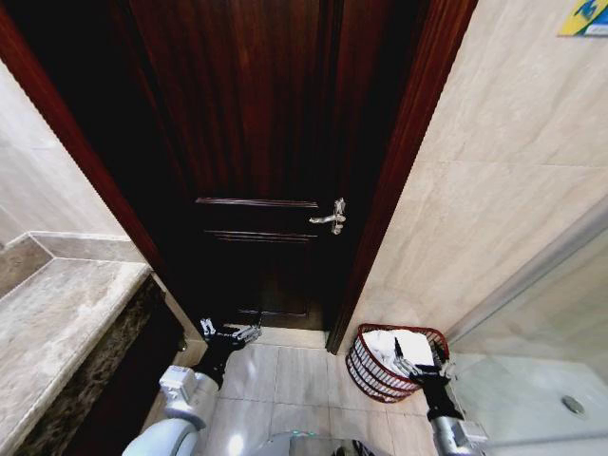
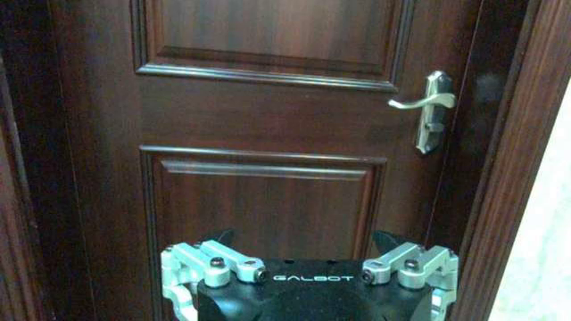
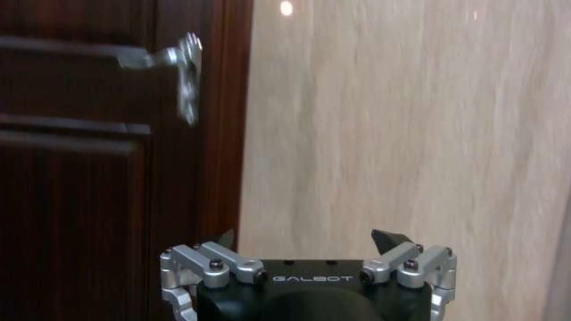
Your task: Discard the used towel into the hamper.
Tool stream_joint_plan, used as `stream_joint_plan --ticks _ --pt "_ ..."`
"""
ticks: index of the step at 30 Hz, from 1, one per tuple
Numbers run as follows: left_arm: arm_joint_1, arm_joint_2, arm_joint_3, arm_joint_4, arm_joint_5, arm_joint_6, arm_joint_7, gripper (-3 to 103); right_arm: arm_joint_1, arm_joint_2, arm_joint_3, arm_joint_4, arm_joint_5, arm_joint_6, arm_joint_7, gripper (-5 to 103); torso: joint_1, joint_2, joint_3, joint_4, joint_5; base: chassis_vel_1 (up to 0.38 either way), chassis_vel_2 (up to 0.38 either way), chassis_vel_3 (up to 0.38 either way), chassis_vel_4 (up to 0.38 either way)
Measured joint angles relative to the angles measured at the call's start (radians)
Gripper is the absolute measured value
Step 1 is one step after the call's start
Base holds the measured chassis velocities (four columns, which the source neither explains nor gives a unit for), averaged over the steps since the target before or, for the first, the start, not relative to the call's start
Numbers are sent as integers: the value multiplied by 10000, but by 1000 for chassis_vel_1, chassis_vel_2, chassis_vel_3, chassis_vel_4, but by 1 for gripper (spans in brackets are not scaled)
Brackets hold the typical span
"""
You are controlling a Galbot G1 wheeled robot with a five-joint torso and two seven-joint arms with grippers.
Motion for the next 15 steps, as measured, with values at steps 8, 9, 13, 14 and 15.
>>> stream_joint_plan --ticks 8,9,13,14,15 --pt "0 0 0 0 0 0 0 100 -85 423 22 1612 -179 -380 15 100 1 -1 0 0 0 0 0 0 0" --pt "0 1 0 0 0 0 0 100 -58 520 31 1693 -206 -441 2 100 2 -1 0 0 2 0 0 0 0" --pt "0 0 0 0 0 0 0 100 49 903 -42 2014 -348 -583 -71 100 2 -1 0 -1 3 0 0 0 0" --pt "0 0 0 0 0 0 0 100 49 903 -42 2014 -348 -583 -71 100 2 -1 0 -1 3 0 0 0 0" --pt "0 0 0 0 0 0 0 100 54 924 -67 2084 -369 -642 -112 100 2 -1 0 -1 2 0 0 0 0"
